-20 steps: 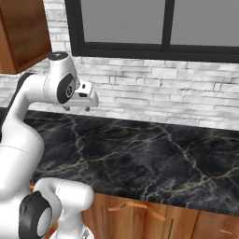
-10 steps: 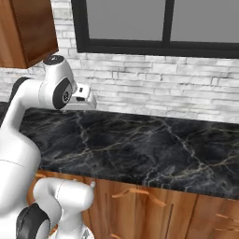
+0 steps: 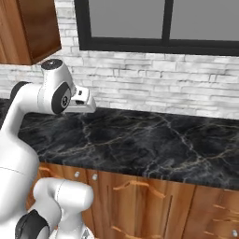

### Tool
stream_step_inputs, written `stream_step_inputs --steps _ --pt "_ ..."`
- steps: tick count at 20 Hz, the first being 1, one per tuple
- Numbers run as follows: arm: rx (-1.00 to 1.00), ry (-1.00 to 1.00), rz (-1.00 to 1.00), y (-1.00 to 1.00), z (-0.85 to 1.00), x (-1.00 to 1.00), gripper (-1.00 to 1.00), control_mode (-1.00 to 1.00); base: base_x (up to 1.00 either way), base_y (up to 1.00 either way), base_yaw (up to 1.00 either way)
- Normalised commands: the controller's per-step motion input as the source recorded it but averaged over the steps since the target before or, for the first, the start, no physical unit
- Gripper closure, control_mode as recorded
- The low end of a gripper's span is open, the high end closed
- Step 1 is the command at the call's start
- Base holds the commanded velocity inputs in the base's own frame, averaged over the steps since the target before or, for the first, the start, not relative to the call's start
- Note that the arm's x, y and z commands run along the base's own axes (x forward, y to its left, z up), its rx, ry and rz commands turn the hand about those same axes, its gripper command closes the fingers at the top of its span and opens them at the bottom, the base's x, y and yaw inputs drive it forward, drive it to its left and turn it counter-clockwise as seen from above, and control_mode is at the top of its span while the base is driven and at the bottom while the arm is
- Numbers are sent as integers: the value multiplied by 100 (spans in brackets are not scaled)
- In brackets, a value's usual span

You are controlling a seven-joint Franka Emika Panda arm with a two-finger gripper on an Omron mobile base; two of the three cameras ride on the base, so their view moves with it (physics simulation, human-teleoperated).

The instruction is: Close all open cabinet doors.

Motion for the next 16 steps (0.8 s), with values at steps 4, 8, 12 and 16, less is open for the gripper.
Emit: stream_step_inputs --steps 4,8,12,16 --pt "0 0 0 0 0 0 -100 100 0 -3 29" --pt "0 0 0 0 0 0 -100 100 -4 -14 55" --pt "0 0 0 0 0 0 -100 100 0 -28 59" --pt "0 0 0 0 0 0 -100 100 0 -41 57"
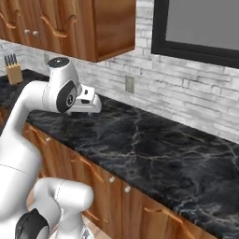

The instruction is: Close all open cabinet doors.

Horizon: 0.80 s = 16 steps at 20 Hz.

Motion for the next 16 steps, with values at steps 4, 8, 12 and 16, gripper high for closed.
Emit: stream_step_inputs --steps 4,8,12,16 --pt "0 0 0 0 0 0 -100 100 2 -32 50" --pt "0 0 0 0 0 0 -100 100 1 -19 47" --pt "0 0 0 0 0 0 -100 100 12 -10 55" --pt "0 0 0 0 0 0 -100 100 26 -1 57"
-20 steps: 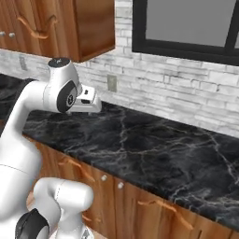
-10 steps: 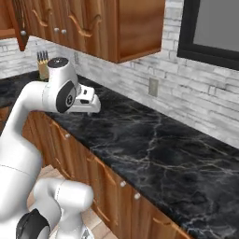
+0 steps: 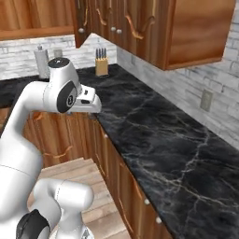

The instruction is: Close all open cabinet doors.

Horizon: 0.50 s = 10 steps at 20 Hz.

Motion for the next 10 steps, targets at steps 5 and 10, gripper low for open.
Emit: stream_step_inputs --steps 5,10 --pt "0 0 0 0 0 0 -100 100 38 0 52" --pt "0 0 0 0 0 0 -100 100 41 0 24"
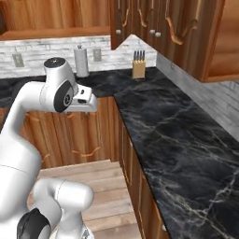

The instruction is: Close all open cabinet doors.

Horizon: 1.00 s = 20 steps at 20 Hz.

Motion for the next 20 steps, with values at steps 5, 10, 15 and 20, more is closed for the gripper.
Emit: stream_step_inputs --steps 5,10,15,20 --pt "0 0 0 0 0 0 -100 100 81 0 -1" --pt "0 0 0 0 0 0 -100 100 100 10 -5" --pt "0 0 0 0 0 0 -100 100 100 16 1" --pt "0 0 0 0 0 0 -100 100 96 5 16"
